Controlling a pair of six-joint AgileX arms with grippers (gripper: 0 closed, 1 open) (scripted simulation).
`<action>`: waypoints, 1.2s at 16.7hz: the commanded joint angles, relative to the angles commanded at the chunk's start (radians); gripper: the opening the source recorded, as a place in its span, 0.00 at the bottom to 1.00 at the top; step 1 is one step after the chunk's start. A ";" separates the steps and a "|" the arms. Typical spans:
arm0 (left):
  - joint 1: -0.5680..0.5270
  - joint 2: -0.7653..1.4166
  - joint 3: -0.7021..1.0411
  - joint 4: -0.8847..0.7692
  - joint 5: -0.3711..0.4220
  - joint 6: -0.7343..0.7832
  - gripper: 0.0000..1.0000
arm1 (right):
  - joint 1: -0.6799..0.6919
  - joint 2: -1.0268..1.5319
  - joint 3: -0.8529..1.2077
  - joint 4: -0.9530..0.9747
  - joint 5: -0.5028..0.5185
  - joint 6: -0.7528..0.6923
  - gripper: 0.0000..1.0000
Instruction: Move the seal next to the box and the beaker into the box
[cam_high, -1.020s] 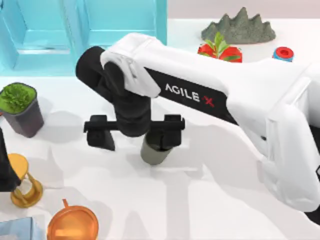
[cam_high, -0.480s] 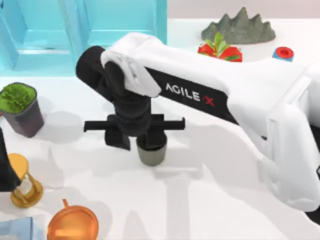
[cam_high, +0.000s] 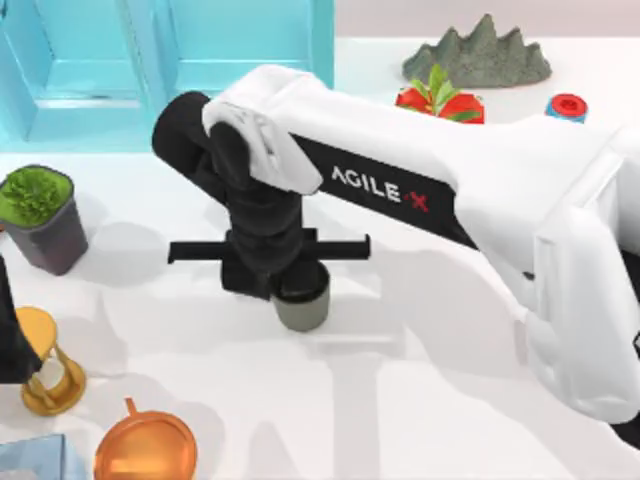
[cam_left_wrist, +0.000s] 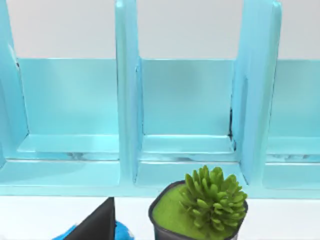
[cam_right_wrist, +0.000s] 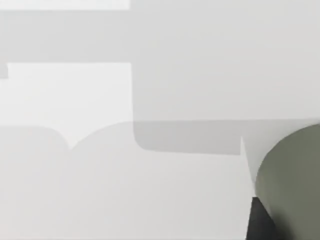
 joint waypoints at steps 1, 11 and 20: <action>0.000 0.000 0.000 0.000 0.000 0.000 1.00 | 0.000 0.000 0.000 0.000 0.000 0.000 0.00; 0.000 0.000 0.000 0.000 0.000 0.000 1.00 | -0.106 -0.285 -0.187 -0.074 -0.010 -0.106 0.00; 0.000 0.000 0.000 0.000 0.000 0.000 1.00 | -0.156 -0.386 -0.269 -0.108 -0.015 -0.164 0.00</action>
